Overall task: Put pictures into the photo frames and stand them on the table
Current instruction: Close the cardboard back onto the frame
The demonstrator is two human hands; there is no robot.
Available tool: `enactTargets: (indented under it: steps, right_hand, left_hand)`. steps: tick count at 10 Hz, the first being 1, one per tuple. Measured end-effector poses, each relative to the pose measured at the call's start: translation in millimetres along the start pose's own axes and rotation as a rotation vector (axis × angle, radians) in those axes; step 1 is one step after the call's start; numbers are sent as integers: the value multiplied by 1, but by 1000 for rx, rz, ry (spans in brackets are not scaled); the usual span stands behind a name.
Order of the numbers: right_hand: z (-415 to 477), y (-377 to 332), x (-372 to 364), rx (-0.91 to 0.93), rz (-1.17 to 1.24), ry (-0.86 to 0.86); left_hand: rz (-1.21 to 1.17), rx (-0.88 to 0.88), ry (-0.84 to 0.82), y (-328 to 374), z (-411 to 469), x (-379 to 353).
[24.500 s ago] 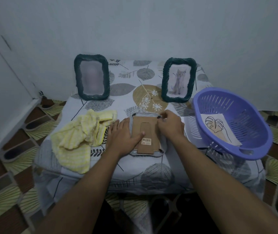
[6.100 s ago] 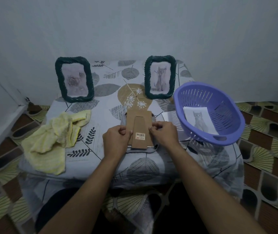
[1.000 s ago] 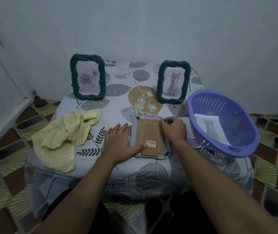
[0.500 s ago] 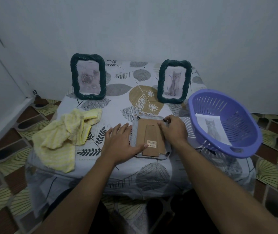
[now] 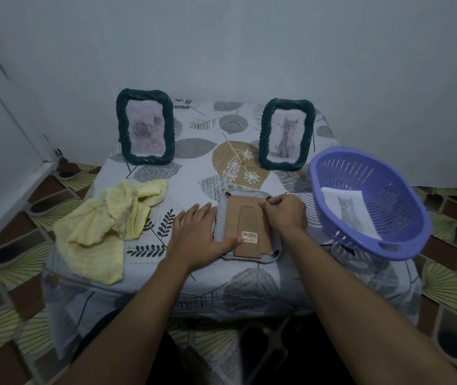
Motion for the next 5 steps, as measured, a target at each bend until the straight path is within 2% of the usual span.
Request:
enactTargets:
  steps: [3,5]
  right_hand:
    - [-5,-1,0,19,-1,13]
    - [-15,-1,5,100,-59,-67]
  left_hand:
    - [3,2,-6,0,-1,0]
    - [-2,2,-4,2,-1,1]
Point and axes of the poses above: each hand's wrist, its own z-axis towards the middle knuckle, its own x-axis out of the back of the hand, y = z × x, the point moved 1 cm from there along z, towards the middle knuckle, and after that the axes turned 2 degrees about -z, right-handed, at the moved point
